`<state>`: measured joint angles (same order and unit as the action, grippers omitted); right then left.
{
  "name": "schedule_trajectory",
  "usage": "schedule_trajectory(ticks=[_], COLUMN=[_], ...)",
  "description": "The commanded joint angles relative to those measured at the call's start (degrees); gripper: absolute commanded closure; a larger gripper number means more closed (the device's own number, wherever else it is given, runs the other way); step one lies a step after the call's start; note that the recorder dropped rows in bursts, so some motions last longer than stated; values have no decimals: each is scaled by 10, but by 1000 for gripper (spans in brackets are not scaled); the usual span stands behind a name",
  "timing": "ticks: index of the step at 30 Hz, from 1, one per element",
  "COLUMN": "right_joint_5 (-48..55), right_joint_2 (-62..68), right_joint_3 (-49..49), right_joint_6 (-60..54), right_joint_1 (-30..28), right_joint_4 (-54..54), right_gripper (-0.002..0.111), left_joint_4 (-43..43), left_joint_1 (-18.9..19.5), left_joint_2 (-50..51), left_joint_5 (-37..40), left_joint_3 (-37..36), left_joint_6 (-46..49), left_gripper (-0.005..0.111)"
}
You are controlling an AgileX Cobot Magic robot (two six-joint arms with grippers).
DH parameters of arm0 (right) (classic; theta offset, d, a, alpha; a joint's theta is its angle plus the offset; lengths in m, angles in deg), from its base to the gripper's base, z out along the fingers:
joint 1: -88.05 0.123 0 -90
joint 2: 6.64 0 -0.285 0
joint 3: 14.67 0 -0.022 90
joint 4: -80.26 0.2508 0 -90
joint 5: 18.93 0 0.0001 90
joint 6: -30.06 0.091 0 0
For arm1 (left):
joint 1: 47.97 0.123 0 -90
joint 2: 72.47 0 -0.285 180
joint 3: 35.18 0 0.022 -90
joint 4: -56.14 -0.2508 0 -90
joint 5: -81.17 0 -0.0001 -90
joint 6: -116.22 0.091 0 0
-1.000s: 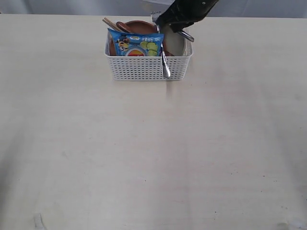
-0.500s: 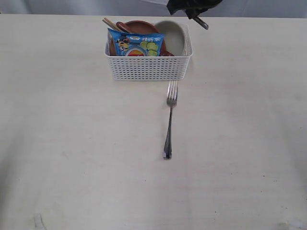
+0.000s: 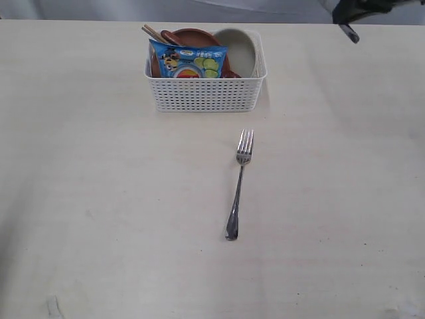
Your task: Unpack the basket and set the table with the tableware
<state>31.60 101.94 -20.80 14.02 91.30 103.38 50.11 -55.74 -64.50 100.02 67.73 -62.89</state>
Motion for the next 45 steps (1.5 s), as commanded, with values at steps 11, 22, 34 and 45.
schedule_trajectory(ticks=[11,22,34,45], right_joint_5=[-41,-109,-361,-398], right_joint_2=[-177,-236,-134,-4], right_joint_3=[338,516,482,414], right_joint_6=[-137,-234,-232,-221], right_joint_1=[0,133,407,438], right_joint_4=[229,481,695,768], right_gripper=[109,109,109,108], left_joint_4=[2,2,2,2], left_joint_1=[-2,-2,-2,-2], left_joint_2=[-2,-2,-2,-2], left_joint_5=[-5,-5,-5,-5], left_joint_3=[-1,-1,-1,-1], left_joint_6=[-2,-2,-2,-2], left_gripper=[107,107,107,107])
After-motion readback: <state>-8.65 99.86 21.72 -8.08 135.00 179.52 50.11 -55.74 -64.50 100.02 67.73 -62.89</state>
